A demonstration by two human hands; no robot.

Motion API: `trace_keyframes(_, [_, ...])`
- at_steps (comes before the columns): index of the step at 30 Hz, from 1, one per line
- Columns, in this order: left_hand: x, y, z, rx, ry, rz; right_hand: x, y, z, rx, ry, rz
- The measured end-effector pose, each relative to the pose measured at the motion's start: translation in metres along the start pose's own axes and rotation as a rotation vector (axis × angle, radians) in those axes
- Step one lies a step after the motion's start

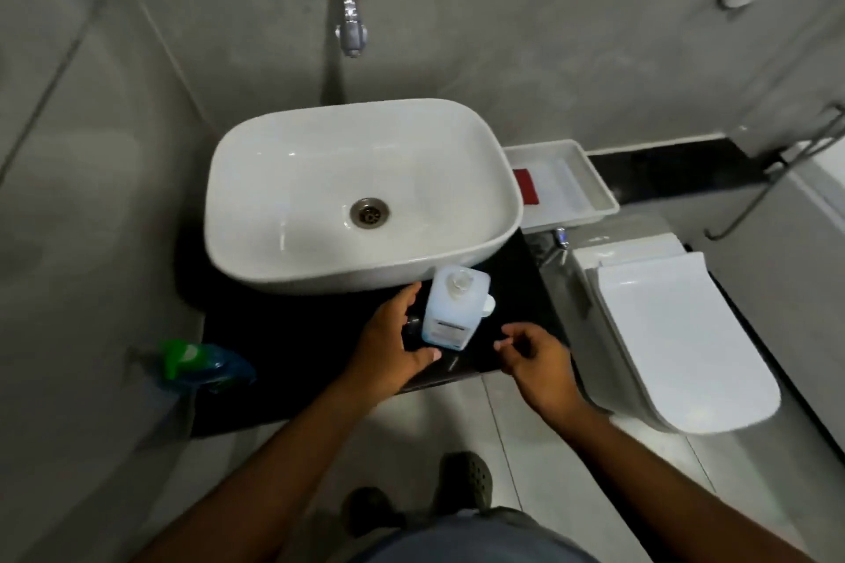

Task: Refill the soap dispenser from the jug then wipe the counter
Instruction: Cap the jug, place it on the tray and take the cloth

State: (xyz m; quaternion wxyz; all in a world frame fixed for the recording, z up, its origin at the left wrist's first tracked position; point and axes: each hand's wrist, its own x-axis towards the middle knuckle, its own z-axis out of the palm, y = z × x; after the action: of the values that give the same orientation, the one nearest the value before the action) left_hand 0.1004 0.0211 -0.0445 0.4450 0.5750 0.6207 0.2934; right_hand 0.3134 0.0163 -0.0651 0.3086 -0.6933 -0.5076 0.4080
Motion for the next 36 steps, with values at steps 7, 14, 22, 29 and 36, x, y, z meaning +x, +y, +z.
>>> trace_keyframes(7, [0.028, 0.031, 0.005, 0.066, -0.062, 0.064, 0.063, -0.021, -0.001, -0.602, -0.276, -0.301])
trace_keyframes(14, [0.027, 0.035, 0.008, 0.019, 0.004, -0.044, 0.091, -0.023, 0.013, -0.850, -0.339, -0.356])
trace_keyframes(22, [0.024, 0.028, 0.013, -0.054, 0.057, -0.071, 0.072, -0.079, -0.037, -0.160, -0.047, -0.295])
trace_keyframes(29, [0.028, 0.023, 0.009, -0.042, -0.006, -0.017, 0.033, -0.143, -0.031, -0.613, -0.393, -0.761])
trace_keyframes(36, [0.033, 0.023, 0.006, -0.020, -0.048, 0.029, 0.032, -0.150, -0.026, -0.780, -0.411, -0.787])
